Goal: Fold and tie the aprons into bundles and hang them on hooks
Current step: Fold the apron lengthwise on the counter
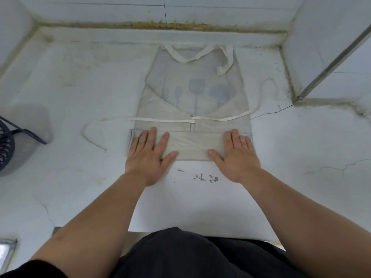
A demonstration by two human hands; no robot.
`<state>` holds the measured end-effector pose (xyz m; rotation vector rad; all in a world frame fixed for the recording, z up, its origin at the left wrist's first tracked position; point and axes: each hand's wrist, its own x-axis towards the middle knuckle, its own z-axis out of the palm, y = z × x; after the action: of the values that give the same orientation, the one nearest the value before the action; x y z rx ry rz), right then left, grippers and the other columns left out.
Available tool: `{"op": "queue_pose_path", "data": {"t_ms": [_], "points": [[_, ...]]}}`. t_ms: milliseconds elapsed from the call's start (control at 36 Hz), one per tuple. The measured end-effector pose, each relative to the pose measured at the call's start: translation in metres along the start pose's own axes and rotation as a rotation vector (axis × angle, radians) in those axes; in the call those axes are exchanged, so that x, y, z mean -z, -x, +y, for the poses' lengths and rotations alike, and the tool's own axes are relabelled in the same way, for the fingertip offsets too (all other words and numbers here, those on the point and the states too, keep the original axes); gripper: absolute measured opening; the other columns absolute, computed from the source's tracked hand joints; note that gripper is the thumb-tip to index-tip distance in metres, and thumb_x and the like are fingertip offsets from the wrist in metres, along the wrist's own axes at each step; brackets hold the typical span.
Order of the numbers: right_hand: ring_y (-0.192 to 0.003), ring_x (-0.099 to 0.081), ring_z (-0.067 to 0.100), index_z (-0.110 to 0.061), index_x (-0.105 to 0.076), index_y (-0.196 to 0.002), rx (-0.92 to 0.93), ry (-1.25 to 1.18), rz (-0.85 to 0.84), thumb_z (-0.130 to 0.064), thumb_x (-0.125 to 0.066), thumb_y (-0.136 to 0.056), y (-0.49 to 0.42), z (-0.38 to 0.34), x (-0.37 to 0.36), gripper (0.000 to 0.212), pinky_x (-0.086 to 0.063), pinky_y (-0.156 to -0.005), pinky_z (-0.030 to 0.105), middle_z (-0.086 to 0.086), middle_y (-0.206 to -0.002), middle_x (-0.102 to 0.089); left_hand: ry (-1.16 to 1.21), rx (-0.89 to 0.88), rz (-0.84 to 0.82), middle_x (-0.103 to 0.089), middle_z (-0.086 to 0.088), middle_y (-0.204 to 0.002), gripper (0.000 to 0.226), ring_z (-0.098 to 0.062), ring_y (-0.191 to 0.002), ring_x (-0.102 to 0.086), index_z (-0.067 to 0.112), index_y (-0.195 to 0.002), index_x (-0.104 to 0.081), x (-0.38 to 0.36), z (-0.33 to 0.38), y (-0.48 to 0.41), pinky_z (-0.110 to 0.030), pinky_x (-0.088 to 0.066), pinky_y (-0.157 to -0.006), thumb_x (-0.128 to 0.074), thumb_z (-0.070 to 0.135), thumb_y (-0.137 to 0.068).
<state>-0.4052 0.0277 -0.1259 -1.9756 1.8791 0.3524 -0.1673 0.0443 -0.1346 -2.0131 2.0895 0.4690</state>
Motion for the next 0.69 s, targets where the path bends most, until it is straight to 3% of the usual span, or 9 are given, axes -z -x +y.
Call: {"op": "queue_pose_path", "data": {"t_ms": [139, 306, 361, 417, 500, 556, 611, 694], "points": [[-0.146, 0.001, 0.027, -0.004, 0.006, -0.150, -0.107, -0.040, 0.013, -0.053, -0.016, -0.098, -0.007, 0.013, 0.006, 0.074, 0.004, -0.119, 0.035, 0.014, -0.159, 0.009, 0.021, 0.142, 0.016, 0.017, 0.000, -0.160, 0.069, -0.023, -0.146, 0.019, 0.038, -0.151, 0.008, 0.001, -0.008, 0.001, -0.042, 0.009, -0.118, -0.007, 0.067, -0.090], [-0.145, -0.003, 0.032, -0.001, 0.004, -0.150, -0.131, 0.130, -0.001, -0.052, -0.011, -0.099, -0.010, 0.016, 0.013, 0.073, 0.004, -0.119, 0.040, 0.018, -0.158, 0.004, 0.080, 0.132, 0.018, 0.007, 0.000, -0.161, 0.079, -0.022, -0.148, 0.009, 0.034, -0.153, -0.001, 0.009, -0.012, 0.002, -0.041, 0.002, -0.120, -0.018, 0.074, -0.087], [-0.146, 0.001, 0.032, -0.001, 0.002, -0.150, -0.108, 0.204, 0.021, -0.046, -0.012, -0.100, -0.010, 0.010, 0.018, 0.068, 0.009, -0.118, 0.043, 0.018, -0.158, 0.004, -0.009, 0.117, 0.044, -0.009, -0.002, -0.159, 0.083, -0.024, -0.146, -0.006, 0.035, -0.150, -0.014, 0.018, -0.009, 0.002, -0.044, -0.004, -0.118, -0.020, 0.080, -0.081], [-0.146, 0.002, 0.031, -0.006, 0.000, -0.151, -0.003, 0.243, 0.055, -0.032, -0.025, -0.099, -0.011, 0.000, 0.023, 0.062, 0.011, -0.117, 0.045, 0.016, -0.158, 0.004, -0.093, 0.094, 0.085, -0.025, 0.000, -0.150, 0.075, -0.023, -0.139, -0.021, 0.035, -0.139, -0.036, 0.029, -0.006, 0.000, -0.045, -0.010, -0.114, -0.021, 0.080, -0.081], [-0.141, -0.019, 0.028, -0.019, -0.010, -0.150, 0.131, 0.157, 0.126, -0.014, -0.048, -0.085, -0.014, -0.013, 0.035, 0.075, -0.011, -0.114, 0.038, 0.011, -0.155, -0.012, -0.120, 0.026, 0.156, -0.030, 0.000, -0.145, 0.048, -0.023, -0.133, -0.026, 0.030, -0.124, -0.055, 0.042, -0.003, -0.008, -0.041, -0.015, -0.108, -0.033, 0.060, -0.093], [-0.137, -0.026, 0.028, -0.023, -0.013, -0.149, 0.111, 0.002, 0.147, -0.013, -0.054, -0.083, -0.021, -0.017, 0.046, 0.079, -0.021, -0.109, 0.036, 0.007, -0.154, -0.013, -0.108, -0.046, 0.159, -0.024, -0.002, -0.149, 0.043, -0.024, -0.135, -0.024, 0.023, -0.133, -0.048, 0.046, -0.004, -0.017, -0.038, -0.019, -0.107, -0.043, 0.044, -0.095], [-0.140, -0.025, 0.028, -0.023, -0.008, -0.151, 0.061, -0.155, 0.086, -0.013, -0.057, -0.084, -0.031, -0.014, 0.052, 0.083, -0.027, -0.109, 0.034, 0.003, -0.158, -0.001, -0.049, -0.105, 0.126, -0.014, -0.003, -0.156, 0.057, -0.023, -0.141, -0.017, 0.020, -0.146, -0.029, 0.048, -0.007, -0.024, -0.037, -0.019, -0.111, -0.048, 0.035, -0.094], [-0.137, -0.030, 0.028, -0.021, -0.013, -0.150, 0.025, -0.146, -0.028, -0.017, -0.053, -0.087, -0.038, -0.005, 0.055, 0.075, -0.033, -0.106, 0.035, -0.001, -0.158, -0.003, -0.078, -0.190, 0.057, 0.005, 0.001, -0.161, 0.064, -0.018, -0.148, 0.000, 0.022, -0.153, -0.005, 0.043, -0.017, -0.031, -0.036, -0.010, -0.116, -0.035, 0.037, -0.098]]}}
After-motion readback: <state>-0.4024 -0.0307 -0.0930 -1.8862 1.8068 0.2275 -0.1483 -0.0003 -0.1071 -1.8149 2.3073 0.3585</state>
